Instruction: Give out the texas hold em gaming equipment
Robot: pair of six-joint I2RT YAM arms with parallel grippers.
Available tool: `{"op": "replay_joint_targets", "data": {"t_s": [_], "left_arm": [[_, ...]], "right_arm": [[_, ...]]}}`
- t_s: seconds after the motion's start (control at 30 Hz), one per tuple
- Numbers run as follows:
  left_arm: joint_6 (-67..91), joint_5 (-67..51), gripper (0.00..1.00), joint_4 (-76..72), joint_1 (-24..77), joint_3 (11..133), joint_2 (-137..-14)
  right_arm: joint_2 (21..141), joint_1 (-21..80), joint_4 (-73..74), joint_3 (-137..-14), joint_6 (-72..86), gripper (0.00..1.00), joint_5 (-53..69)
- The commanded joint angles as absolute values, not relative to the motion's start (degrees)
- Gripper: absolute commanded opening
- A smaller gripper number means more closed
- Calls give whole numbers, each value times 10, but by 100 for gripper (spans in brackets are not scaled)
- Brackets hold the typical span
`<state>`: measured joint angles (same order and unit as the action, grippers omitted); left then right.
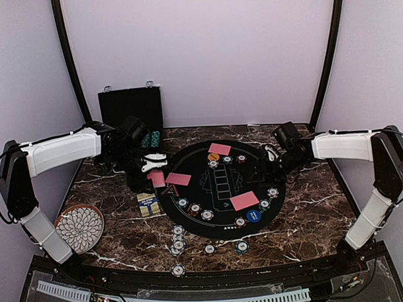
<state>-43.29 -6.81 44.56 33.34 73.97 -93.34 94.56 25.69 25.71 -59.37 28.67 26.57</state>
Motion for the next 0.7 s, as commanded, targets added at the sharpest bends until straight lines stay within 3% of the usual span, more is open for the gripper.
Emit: {"op": "replay_joint_targets", "data": {"t_s": [0.0,0.17,0.67], "left_arm": [[-436,-79,0,459,333,747,-918],[-431,-83,0,454,334,748,-920],[-423,-91,0,455,333,754,-918]], "right_arm": [[917,262,211,-605,324,71,284],[941,318,82,-607,413,79,361],[1139,462,-287,-719,669,83,447]]}}
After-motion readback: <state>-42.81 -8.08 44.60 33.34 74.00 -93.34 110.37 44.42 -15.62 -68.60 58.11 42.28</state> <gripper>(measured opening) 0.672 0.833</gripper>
